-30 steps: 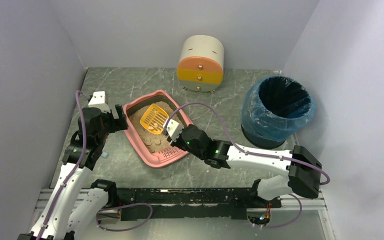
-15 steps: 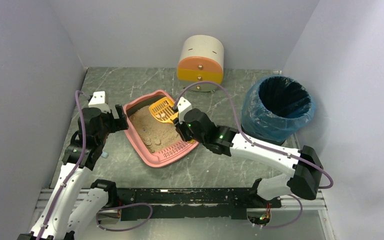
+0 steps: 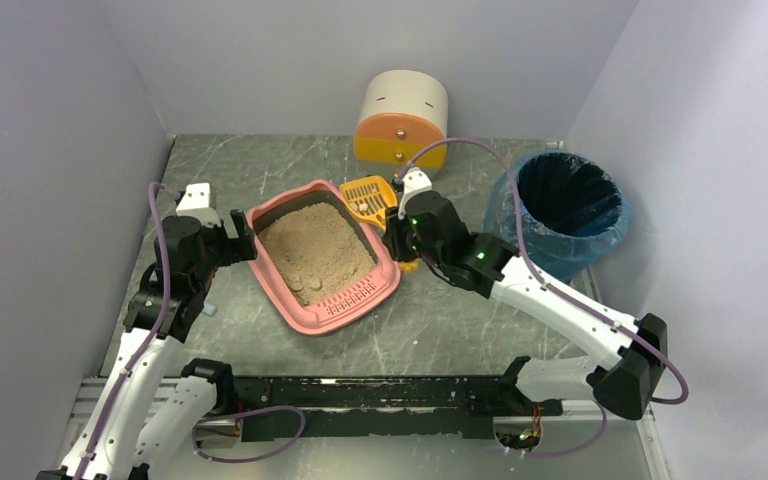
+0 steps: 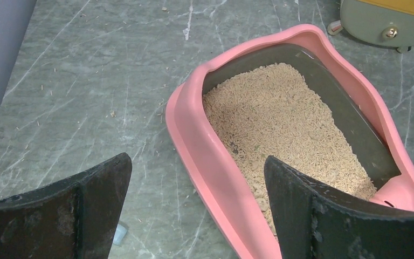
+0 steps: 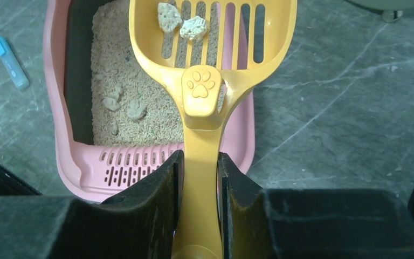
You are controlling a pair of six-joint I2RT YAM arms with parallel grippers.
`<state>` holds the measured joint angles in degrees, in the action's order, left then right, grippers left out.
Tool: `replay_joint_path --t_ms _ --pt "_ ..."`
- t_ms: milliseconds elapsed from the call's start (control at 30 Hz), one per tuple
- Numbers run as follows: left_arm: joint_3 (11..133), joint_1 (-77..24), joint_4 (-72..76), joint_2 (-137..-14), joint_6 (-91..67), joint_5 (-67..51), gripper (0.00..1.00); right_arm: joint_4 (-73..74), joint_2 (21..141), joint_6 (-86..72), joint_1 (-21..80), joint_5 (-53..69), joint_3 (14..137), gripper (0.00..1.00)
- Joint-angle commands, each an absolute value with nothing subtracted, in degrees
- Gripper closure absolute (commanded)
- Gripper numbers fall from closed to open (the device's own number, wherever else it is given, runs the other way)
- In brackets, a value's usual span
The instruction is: Clean the litter box
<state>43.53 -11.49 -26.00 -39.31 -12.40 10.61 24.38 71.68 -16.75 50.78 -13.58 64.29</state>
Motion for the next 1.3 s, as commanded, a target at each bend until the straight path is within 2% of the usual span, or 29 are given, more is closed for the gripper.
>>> replay_joint_path --t_ms 0,333,800,1267 --pt "43.1 -11.9 -24.7 -38.5 -12.2 9.0 0.03 29.0 68.7 -18.1 48.8 -15.5 67.6 1.0" --pt "42.8 -12.8 -24.7 -38.0 -12.4 9.6 0.03 34.4 64.0 -17.6 42.6 -22.1 71.5 1.0" --pt "42.5 -13.8 -24.4 -37.4 -12.4 9.6 0.03 44.2 61.0 -21.0 36.9 -24.2 78.6 1.0" --pt "42.3 -15.1 -24.3 -36.4 -12.5 9.4 0.03 46.6 58.2 -22.1 30.4 -27.8 78.4 1.0"
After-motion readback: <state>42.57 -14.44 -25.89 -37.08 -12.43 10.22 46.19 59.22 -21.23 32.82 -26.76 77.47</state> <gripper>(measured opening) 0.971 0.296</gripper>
